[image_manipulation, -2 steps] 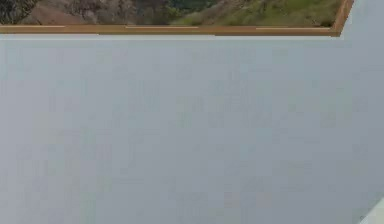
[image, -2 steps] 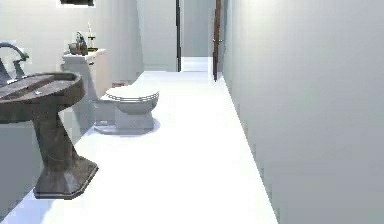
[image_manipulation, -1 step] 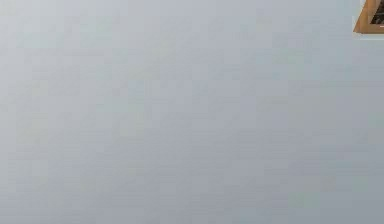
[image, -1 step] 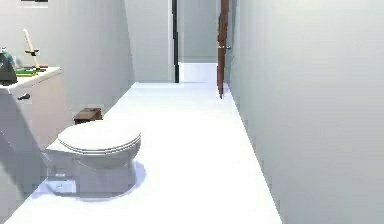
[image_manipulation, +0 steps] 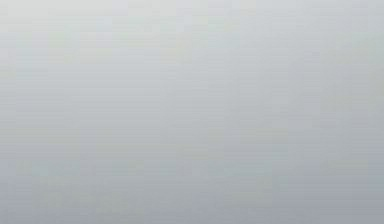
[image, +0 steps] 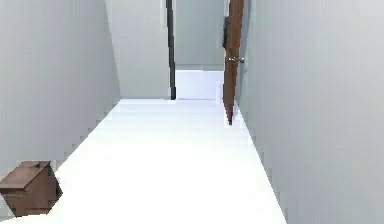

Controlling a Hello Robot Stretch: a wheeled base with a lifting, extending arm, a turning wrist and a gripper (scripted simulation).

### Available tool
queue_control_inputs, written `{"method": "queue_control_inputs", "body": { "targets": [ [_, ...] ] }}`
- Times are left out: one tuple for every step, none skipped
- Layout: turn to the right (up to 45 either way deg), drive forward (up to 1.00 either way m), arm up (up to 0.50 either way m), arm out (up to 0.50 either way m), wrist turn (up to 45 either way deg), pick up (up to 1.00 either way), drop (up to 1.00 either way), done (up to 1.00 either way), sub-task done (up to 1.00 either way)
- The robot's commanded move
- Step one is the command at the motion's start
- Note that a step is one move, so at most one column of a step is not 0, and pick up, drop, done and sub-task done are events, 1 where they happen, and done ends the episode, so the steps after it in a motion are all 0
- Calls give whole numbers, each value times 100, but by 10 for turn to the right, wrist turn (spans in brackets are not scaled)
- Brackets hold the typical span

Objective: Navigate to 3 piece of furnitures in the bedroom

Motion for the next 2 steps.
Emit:
{"method": "queue_control_inputs", "body": {
  "targets": [
    [0, 100, 0, 0, 0, 0, 0, 0, 0],
    [0, 100, 0, 0, 0, 0, 0, 0, 0]
  ]
}}
